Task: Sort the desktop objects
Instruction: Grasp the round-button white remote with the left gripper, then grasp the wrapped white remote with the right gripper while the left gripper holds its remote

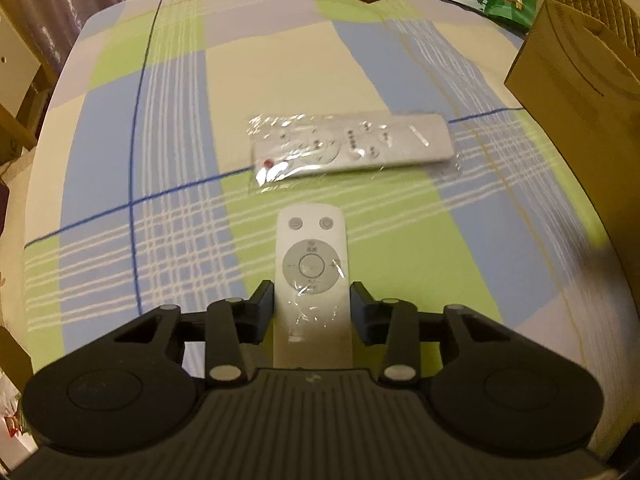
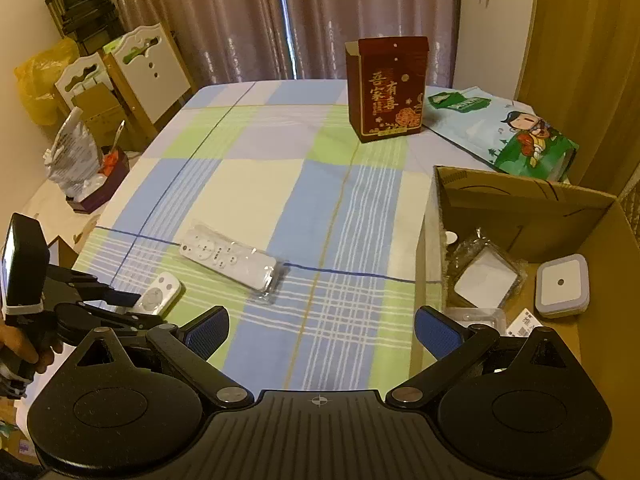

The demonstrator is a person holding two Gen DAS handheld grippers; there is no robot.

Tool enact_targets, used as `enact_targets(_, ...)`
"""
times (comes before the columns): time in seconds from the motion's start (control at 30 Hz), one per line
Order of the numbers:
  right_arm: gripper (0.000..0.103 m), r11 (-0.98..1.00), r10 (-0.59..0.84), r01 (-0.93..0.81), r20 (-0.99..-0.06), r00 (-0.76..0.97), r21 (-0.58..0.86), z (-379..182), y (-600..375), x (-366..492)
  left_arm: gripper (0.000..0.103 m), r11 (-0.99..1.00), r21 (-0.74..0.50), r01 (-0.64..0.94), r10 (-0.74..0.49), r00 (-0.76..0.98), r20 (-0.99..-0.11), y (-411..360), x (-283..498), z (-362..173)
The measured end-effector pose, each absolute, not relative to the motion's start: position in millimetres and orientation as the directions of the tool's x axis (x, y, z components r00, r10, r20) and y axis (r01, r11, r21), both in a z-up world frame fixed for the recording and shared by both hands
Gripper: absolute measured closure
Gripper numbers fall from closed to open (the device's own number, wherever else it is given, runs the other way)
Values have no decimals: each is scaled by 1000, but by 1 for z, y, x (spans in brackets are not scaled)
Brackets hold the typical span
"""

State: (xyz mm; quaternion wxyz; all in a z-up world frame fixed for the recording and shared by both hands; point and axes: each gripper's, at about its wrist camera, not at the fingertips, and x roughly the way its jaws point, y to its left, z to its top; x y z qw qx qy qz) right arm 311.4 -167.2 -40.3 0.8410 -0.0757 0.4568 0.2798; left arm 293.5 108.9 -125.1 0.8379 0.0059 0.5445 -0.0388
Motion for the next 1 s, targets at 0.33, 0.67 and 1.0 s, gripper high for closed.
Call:
enact_targets(0.33, 2, 811, 412, -573, -810, 416, 118, -40, -154, 308, 68, 992, -27, 120, -73, 391, -918, 115, 290, -126)
enact_targets(0.67, 2, 701, 472, -709, -797, 376, 80, -42, -126, 311, 68, 995, -55, 87, -85, 404, -911, 135, 270, -105)
enact_targets(1.0, 2, 367, 525, -929, -834, 172, 40, -115, -47, 349, 68, 998, -56, 31, -64, 453, -889, 155, 252, -70)
